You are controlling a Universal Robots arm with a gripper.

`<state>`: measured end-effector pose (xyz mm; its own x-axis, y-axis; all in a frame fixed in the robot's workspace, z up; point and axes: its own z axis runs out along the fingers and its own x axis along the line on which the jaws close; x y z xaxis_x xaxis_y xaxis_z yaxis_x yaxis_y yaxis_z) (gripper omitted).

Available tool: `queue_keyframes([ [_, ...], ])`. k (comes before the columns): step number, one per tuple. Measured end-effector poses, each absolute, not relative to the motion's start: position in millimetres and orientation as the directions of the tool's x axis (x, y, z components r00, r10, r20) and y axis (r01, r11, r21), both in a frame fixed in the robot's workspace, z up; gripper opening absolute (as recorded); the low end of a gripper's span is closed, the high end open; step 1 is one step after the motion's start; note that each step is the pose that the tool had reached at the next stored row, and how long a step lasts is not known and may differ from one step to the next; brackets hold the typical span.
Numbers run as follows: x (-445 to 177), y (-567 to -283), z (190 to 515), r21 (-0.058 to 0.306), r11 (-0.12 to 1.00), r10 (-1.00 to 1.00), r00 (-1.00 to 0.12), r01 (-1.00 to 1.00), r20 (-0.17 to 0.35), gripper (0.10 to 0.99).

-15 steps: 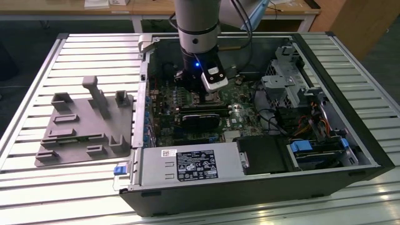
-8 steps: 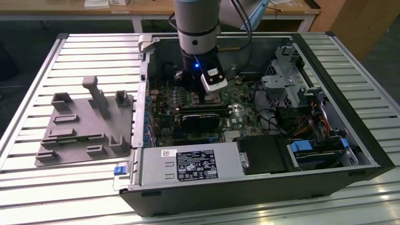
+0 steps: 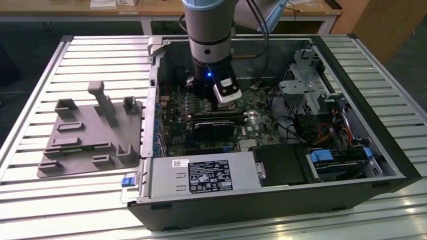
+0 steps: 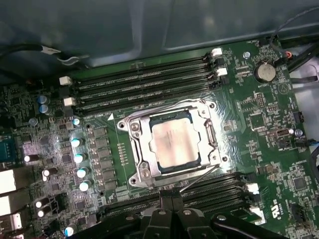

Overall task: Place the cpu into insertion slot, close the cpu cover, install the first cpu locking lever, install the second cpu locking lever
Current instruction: 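Install the second cpu locking lever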

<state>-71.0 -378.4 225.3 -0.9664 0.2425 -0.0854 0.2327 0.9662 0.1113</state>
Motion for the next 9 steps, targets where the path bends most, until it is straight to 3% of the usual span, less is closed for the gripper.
queue_keyframes([
  [9,-77.3,-384.5,219.6,0.136,0.963,0.245,-0.966,0.233,-0.079,0.106],
])
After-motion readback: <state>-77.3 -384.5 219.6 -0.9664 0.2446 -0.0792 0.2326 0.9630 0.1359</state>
